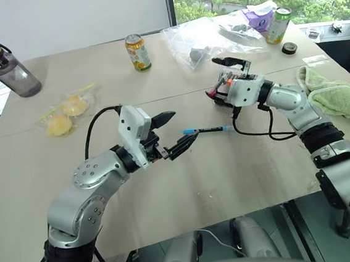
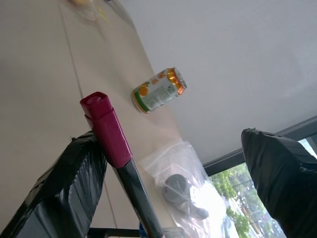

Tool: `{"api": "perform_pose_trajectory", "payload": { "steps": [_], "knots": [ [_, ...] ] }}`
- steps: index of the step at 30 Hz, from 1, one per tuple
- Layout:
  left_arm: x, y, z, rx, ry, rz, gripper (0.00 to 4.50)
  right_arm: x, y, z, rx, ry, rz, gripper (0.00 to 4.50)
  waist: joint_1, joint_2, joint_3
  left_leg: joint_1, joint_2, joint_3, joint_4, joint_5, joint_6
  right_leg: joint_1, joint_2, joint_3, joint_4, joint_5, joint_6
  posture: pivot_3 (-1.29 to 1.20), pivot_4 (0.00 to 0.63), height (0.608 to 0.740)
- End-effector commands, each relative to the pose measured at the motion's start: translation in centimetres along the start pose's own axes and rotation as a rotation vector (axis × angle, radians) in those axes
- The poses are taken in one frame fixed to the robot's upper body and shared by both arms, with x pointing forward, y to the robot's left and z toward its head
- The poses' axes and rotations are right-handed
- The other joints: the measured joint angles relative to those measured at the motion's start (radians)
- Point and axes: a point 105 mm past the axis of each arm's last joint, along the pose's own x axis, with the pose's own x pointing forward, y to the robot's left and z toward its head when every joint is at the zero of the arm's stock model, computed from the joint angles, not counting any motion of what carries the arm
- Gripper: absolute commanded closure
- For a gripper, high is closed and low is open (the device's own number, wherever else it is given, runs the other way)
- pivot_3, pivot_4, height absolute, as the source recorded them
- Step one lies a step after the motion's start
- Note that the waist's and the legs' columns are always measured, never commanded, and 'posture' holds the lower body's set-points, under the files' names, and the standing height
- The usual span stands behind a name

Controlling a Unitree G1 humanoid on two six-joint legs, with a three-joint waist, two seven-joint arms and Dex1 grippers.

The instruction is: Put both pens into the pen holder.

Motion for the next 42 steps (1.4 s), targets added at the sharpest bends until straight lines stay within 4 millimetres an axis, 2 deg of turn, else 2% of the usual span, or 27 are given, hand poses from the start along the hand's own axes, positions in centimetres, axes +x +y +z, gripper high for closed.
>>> {"api": "perform_pose_trajectory", "payload": {
  "steps": [1,14,17,20,25,28,30,32,34,37,39,42],
  "knots": [
    [0.1,-0.1,1.1,0.038,-0.036,-0.006,0.0,0.1,-3.4,0.3,0.075,-0.01,-0.159,0.06,0.0,0.0,0.0,0.0,0.0,0.0,0.0,0.0,0.0,0.0,0.0,0.0,0.0,0.0,0.0,0.0,0.15,0.739],
    [0.0,-0.2,0.9,0.044,-0.023,-0.014,0.0,-0.1,-2.9,0.2,0.121,0.001,-0.144,0.06,0.0,0.0,0.0,0.0,0.0,0.0,0.0,0.0,0.0,0.0,0.0,0.0,0.0,0.0,0.0,0.0,0.15,0.739],
    [-0.2,0.1,0.8,0.046,-0.018,-0.002,0.0,-0.1,-2.3,0.8,0.21,-0.041,-0.11,0.06,0.0,0.0,0.0,0.0,0.0,0.0,0.0,0.0,0.0,0.0,0.0,0.0,0.0,0.0,0.0,0.0,0.15,0.739],
    [-0.7,0.4,0.4,0.048,-0.003,0.011,0.0,-0.2,-0.9,1.4,0.338,-0.066,-0.027,0.06,-0.002,0.0,0.0,0.0,0.0,0.0,0.0,0.0,0.0,0.0,0.0,0.0,0.0,0.0,0.0,0.0,0.15,0.739],
    [-1.3,0.7,-0.4,0.031,0.017,0.03,0.0,-1.4,1.0,2.7,0.548,-0.084,0.075,0.06,0.002,0.0,0.0,0.0,0.0,0.0,0.0,0.0,0.0,0.0,0.0,0.0,0.0,0.0,0.0,0.0,0.15,0.739],
    [-1.4,0.7,-1.4,0.028,0.045,0.032,0.0,-3.1,2.7,3.3,0.656,-0.063,0.188,0.06,0.007,0.0,0.0,0.0,0.0,-0.001,0.0,0.0,0.0,0.0,0.0,0.0,0.0,0.0,0.0,0.0,0.15,0.739],
    [-1.4,1.0,-1.8,0.025,0.049,0.034,0.0,-5.2,3.8,3.4,0.737,-0.022,0.246,0.06,0.014,0.0,0.0,0.0,0.0,-0.001,0.0,0.0,0.0,0.0,-0.001,-0.001,0.0,0.0,0.0,0.0,0.15,0.739],
    [-1.1,1.4,-2.5,0.035,0.069,0.025,0.0,-7.2,4.3,3.5,0.793,0.015,0.261,0.06,0.018,0.0,0.0,-0.001,0.0,-0.002,0.0,0.0,0.0,0.0,-0.001,-0.002,0.0,0.0,0.0,0.0,0.15,0.739],
    [-1.0,1.8,-3.0,0.051,0.086,0.009,0.0,-8.4,4.6,3.6,0.831,0.044,0.253,0.06,0.02,0.0,0.0,-0.001,0.0,-0.002,0.0,0.0,0.0,0.0,-0.001,-0.002,0.0,0.0,0.0,0.0,0.15,0.739],
    [0.2,3.3,-4.0,0.072,0.11,-0.046,0.0,-11.5,5.7,3.7,0.89,0.125,0.23,0.06,0.019,0.001,0.0,-0.001,0.0,-0.002,0.0,0.0,0.0,0.0,-0.001,-0.003,0.001,0.0,0.0,0.0,0.15,0.739],
    [2.1,4.3,-4.9,0.1,0.133,-0.15,0.0,-13.6,6.5,3.7,0.906,0.203,0.178,0.06,0.032,0.001,0.0,-0.001,0.0,-0.001,0.001,0.0,0.0,0.0,-0.002,-0.002,0.001,0.0,0.0,0.0,0.15,0.739],
    [4.3,5.5,-5.3,0.136,0.151,-0.249,0.0,-15.5,6.3,3.7,0.927,0.268,0.095,0.06,0.055,0.001,0.0,-0.002,-0.001,-0.005,0.002,0.0,0.0,0.001,-0.002,-0.007,0.0,0.0,0.0,0.0,0.15,0.739]
  ]
}}
